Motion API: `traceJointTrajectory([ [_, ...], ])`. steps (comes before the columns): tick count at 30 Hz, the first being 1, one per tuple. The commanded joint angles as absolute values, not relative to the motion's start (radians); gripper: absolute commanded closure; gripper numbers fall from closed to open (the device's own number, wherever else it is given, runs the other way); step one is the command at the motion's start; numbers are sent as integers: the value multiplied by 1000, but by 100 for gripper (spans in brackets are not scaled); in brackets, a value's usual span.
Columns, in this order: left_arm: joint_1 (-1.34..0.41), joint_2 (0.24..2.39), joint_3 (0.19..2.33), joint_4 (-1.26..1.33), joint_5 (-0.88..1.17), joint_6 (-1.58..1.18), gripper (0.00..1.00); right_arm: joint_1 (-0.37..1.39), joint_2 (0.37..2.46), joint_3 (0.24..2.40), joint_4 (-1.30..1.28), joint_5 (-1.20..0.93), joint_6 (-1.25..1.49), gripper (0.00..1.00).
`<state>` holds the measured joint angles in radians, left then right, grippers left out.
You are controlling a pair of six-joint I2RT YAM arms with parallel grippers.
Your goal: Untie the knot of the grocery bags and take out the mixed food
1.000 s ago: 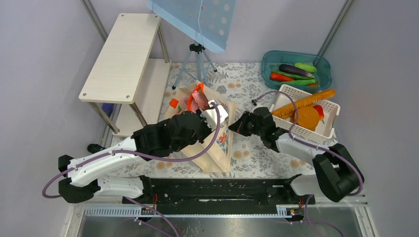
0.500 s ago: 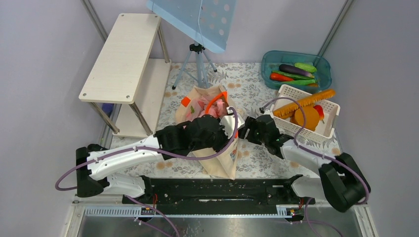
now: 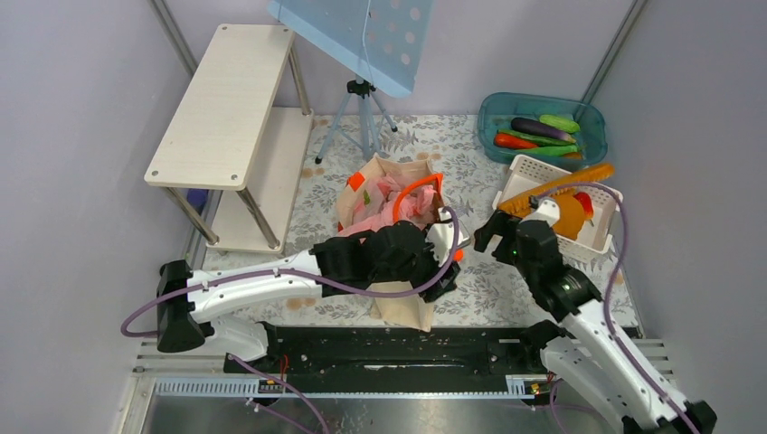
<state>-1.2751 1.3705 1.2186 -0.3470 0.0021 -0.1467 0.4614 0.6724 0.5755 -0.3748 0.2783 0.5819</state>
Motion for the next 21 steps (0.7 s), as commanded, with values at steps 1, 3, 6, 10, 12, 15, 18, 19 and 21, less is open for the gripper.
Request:
traceJointTrajectory([
  [1,-1282,1328,1287,-330,126,-154,24,454,539,671,-441,227,533,0],
  [3,-1282,1307,1302,-344,151,-158,11,454,493,703,-405,107,504,1],
  [6,-1282,1263,1310,-364,164,-155,1,454,509,770,-411,7,457,1],
  [10,-1282,1216,1319,-401,171,-147,1,456,585,849,-429,-118,403,1],
  [12,-1282,1203,1331,-435,151,-138,1,457,615,871,-411,-160,395,1],
  [15,-1282,1177,1353,-502,45,-123,1,469,656,894,-383,-179,390,0],
  [18,-1271,1149,1385,-567,-108,-122,1,488,697,922,-387,-176,373,8],
  [19,-1259,1143,1402,-597,-148,-124,1,494,711,932,-391,-174,369,11],
  [21,-1212,1147,1446,-670,-199,-133,1,508,734,957,-403,-166,362,15],
])
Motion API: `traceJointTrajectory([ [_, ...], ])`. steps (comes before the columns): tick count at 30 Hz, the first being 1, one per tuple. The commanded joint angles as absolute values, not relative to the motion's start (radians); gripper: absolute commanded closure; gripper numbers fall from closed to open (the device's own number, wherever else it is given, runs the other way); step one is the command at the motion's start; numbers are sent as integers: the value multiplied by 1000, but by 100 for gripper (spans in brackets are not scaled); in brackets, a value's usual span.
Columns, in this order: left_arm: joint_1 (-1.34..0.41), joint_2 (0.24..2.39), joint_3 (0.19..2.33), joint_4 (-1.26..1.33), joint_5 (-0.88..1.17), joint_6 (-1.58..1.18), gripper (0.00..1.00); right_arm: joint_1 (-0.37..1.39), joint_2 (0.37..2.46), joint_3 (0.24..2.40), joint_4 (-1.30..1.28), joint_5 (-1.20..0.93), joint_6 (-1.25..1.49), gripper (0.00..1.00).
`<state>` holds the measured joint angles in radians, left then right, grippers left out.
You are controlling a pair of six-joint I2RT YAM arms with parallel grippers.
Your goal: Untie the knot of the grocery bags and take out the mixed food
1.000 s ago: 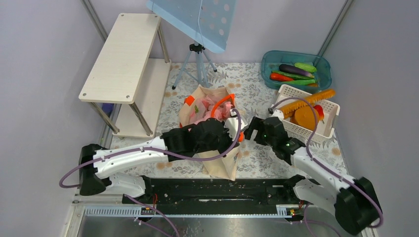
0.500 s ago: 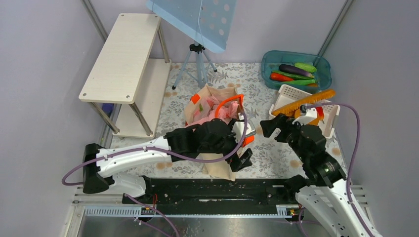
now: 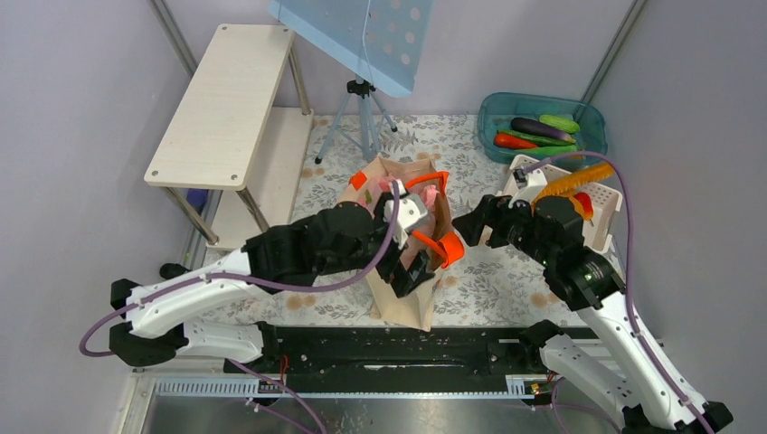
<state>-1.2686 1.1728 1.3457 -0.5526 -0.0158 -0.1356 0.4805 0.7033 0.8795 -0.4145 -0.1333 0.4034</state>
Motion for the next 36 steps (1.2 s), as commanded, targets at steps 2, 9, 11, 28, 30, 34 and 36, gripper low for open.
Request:
traceJointTrajectory([
  [2,-1123,1149,1477,-731,-205,-156,1,524,755,975,-414,-160,360,18],
  [9,-826,1123,1409,-745,-162,-222,1,567,818,1000,-431,-90,355,25],
  [11,-791,1121,1383,-729,-170,-225,1,575,838,1000,-433,-61,356,28],
  [28,-634,1148,1207,-606,-159,-249,1,586,845,898,-494,237,446,100],
  [30,-629,1161,1206,-599,-137,-257,1,586,849,886,-491,223,451,100],
  [34,-615,1183,1198,-586,-95,-277,1,586,842,870,-484,227,459,100],
  [36,-612,1190,1191,-572,-66,-288,1,586,836,861,-469,219,461,100],
])
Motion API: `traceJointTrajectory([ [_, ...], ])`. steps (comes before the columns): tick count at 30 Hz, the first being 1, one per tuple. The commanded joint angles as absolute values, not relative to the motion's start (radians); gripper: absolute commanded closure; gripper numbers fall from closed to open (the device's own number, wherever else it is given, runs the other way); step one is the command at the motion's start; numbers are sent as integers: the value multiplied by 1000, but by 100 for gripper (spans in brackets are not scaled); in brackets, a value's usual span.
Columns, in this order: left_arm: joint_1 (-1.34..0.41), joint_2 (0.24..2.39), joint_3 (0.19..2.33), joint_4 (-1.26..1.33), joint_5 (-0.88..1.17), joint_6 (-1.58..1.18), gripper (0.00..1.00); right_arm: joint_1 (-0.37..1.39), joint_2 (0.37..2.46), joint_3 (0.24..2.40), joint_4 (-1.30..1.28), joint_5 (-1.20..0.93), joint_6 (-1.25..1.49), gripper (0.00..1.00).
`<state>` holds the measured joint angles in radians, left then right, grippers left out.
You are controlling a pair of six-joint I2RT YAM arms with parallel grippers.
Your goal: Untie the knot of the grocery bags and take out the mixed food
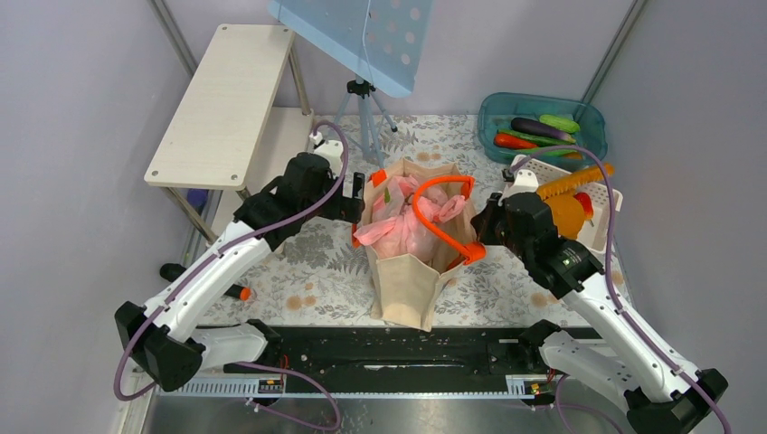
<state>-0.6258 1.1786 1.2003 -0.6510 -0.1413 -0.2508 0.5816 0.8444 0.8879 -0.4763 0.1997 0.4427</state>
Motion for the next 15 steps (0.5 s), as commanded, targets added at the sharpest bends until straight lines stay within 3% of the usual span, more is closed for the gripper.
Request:
traceJointTrajectory([
  [1,-612,1192,1191,-565,-62,-293,1,585,836,856,-466,215,463,100],
  [5,-604,1202,1188,-549,-60,-302,4,586,833,842,-460,206,467,100],
  [8,-603,1238,1184,-556,-26,-302,14,587,818,833,-442,171,451,99],
  [13,-604,1284,1198,-571,67,-307,51,586,781,883,-459,134,372,76],
  [14,-603,1284,1198,-571,74,-309,61,586,776,912,-466,120,351,68],
  [15,-604,1282,1198,-569,80,-311,70,587,774,934,-473,103,327,54],
])
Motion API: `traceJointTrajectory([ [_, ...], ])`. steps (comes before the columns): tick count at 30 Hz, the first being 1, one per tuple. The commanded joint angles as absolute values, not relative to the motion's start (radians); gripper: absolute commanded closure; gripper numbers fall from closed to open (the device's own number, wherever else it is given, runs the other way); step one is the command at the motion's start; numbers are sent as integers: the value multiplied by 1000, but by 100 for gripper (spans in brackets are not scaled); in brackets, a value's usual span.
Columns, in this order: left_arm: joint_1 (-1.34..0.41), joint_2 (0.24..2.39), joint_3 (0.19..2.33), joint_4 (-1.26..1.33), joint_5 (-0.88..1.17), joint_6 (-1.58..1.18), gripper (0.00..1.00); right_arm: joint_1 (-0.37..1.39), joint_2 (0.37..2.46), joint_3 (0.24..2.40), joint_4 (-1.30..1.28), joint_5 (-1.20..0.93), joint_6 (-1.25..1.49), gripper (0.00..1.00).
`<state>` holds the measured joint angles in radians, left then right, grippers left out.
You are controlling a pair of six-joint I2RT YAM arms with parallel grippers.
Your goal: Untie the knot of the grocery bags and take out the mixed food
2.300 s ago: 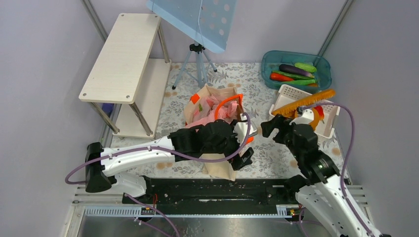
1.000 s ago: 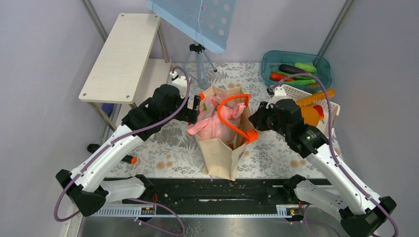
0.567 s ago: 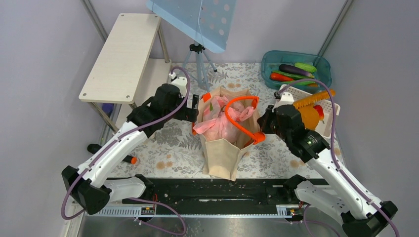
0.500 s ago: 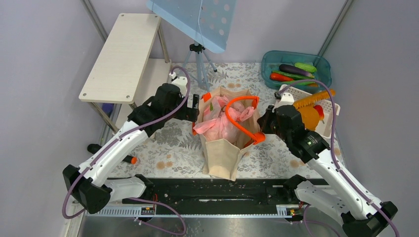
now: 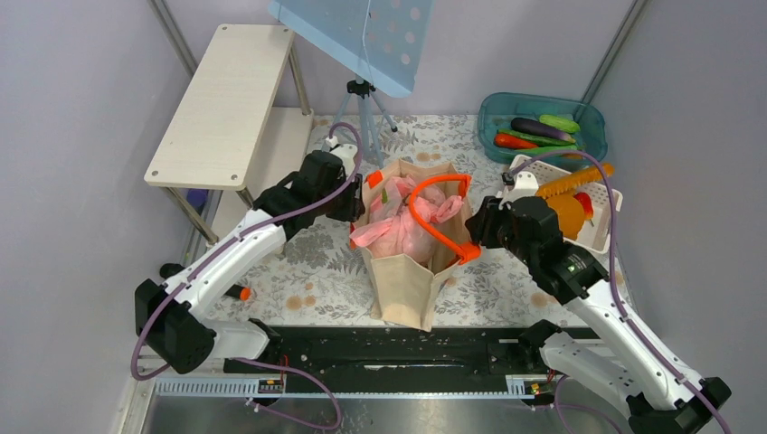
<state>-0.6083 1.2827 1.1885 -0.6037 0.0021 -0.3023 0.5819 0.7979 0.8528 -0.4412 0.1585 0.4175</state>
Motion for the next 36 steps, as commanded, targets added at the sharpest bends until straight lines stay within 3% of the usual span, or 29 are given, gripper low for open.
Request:
traceJointTrajectory([
  [1,-603,1277,1193,-567,87,-312,78,586,773,959,-478,78,304,45],
  [3,-604,1262,1182,-553,104,-318,92,587,782,1006,-487,10,259,36],
  [6,-603,1225,1160,-526,115,-326,100,587,811,1071,-501,-83,206,34],
  [13,-603,1174,1139,-512,96,-326,100,646,940,1230,-526,-169,161,45],
  [18,-604,1168,1136,-513,88,-326,100,772,1082,1325,-578,-17,140,53],
  [25,-604,1162,1132,-514,75,-324,100,813,1227,1392,-603,142,199,59],
  [36,-604,1186,1131,-519,81,-324,100,877,1322,1381,-550,296,266,51],
])
